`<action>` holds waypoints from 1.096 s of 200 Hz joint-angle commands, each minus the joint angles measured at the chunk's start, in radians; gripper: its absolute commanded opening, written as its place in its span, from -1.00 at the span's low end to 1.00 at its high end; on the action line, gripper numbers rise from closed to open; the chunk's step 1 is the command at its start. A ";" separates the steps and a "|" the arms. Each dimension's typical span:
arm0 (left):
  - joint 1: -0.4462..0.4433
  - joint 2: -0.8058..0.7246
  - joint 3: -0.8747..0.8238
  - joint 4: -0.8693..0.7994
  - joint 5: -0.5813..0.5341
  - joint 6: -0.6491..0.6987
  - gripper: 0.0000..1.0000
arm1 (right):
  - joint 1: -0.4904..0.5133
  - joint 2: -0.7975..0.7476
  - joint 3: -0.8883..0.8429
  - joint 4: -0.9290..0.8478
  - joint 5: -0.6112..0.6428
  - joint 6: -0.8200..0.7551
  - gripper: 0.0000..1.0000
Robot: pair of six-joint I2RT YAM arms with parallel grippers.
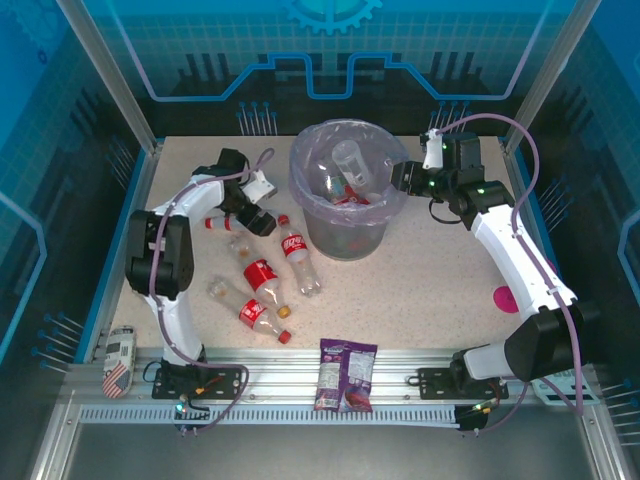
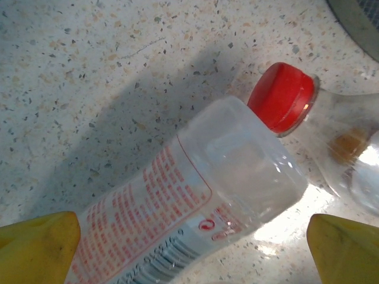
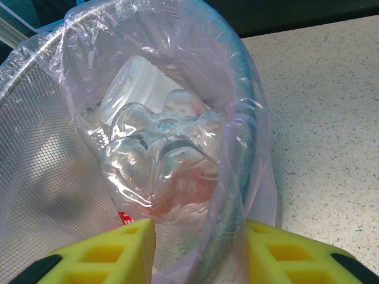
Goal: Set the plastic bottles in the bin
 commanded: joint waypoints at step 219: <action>0.065 0.124 0.121 0.095 -0.202 -0.171 0.05 | 0.009 -0.031 0.004 0.003 -0.010 -0.001 -0.19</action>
